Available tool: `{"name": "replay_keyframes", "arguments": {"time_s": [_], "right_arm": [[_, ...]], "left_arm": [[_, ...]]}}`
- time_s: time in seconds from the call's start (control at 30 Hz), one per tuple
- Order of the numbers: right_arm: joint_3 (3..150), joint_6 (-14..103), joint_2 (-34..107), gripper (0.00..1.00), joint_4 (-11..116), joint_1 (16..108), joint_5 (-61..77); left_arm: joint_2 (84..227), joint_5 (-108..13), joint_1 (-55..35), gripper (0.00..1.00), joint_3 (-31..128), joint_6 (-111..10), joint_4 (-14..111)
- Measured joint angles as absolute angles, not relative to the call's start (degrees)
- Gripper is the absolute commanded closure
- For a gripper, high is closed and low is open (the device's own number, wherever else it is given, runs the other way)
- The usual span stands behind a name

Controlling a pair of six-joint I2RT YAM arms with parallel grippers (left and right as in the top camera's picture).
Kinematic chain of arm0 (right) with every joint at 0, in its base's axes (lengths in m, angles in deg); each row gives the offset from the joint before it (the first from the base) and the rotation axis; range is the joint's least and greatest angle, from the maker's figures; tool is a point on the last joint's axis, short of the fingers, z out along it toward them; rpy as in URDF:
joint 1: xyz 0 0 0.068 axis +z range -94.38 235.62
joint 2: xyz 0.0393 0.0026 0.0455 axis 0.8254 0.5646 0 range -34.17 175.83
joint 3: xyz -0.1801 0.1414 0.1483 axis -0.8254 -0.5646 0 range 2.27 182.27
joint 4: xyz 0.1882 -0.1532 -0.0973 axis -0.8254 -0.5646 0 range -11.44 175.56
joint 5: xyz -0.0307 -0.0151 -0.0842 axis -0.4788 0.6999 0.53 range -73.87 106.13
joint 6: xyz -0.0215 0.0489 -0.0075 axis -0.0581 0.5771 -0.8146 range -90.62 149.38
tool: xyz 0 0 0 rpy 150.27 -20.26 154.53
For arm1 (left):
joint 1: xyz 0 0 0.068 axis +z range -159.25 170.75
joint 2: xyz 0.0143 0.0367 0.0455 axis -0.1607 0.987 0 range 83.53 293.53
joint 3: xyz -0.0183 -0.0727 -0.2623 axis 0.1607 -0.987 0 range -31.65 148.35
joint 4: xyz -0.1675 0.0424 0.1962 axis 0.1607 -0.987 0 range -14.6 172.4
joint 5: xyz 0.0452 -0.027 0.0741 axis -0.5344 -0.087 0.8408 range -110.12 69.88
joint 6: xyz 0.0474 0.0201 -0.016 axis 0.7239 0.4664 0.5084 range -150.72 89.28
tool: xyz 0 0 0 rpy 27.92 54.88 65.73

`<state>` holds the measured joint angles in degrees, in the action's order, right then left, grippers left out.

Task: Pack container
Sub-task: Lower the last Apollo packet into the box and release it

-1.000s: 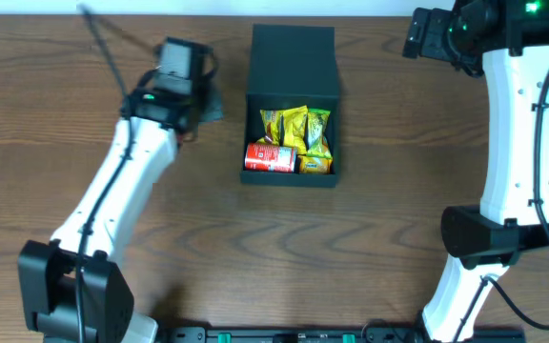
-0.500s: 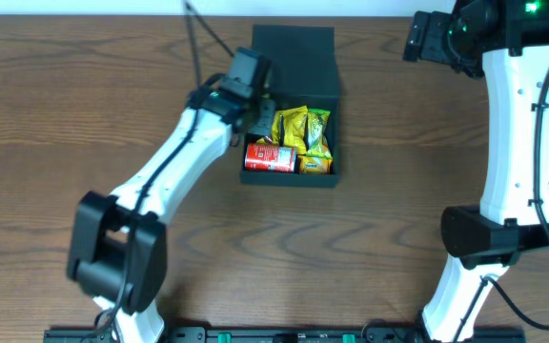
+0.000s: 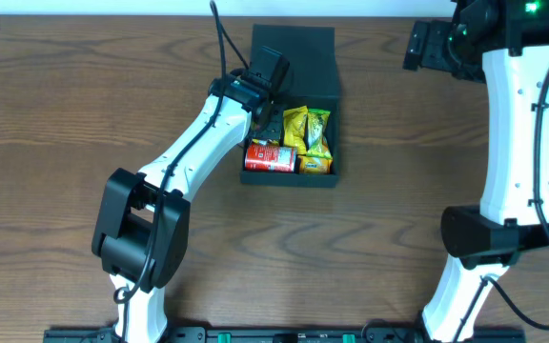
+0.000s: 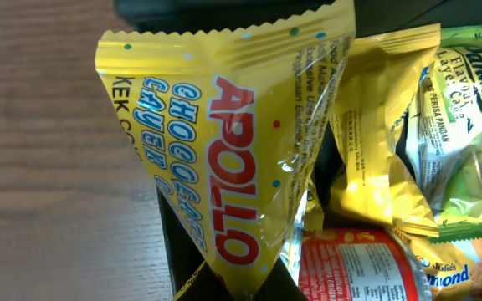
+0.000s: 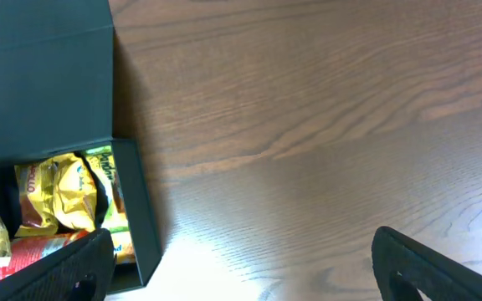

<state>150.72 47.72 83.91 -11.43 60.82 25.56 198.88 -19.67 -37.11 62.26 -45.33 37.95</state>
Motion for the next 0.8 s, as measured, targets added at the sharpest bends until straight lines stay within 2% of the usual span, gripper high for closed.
{"name": "replay_keyframes", "arguments": {"time_s": [0.53, 0.57, 0.63, 0.73, 0.8], "right_arm": [[150.7, 47.7, 83.9, 0.01, -11.5, 60.8, 25.6], [150.7, 47.7, 83.9, 0.01, -11.5, 60.8, 25.6], [150.7, 47.7, 83.9, 0.01, -11.5, 60.8, 25.5], [150.7, 47.7, 83.9, 0.01, -11.5, 60.8, 25.5], [150.7, 47.7, 83.9, 0.01, -11.5, 60.8, 25.6]], "left_arm": [[202.7, -22.4, -35.7, 0.93, 62.3, -52.0, 38.1], [202.7, -22.8, -35.6, 0.79, 62.3, -52.1, 38.1], [202.7, -23.5, -35.2, 0.40, 62.3, -52.3, 38.1], [202.7, -26.3, -35.2, 0.29, 62.6, -53.4, 39.1], [202.7, -26.9, -35.6, 0.28, 62.7, -53.4, 39.3]]}}
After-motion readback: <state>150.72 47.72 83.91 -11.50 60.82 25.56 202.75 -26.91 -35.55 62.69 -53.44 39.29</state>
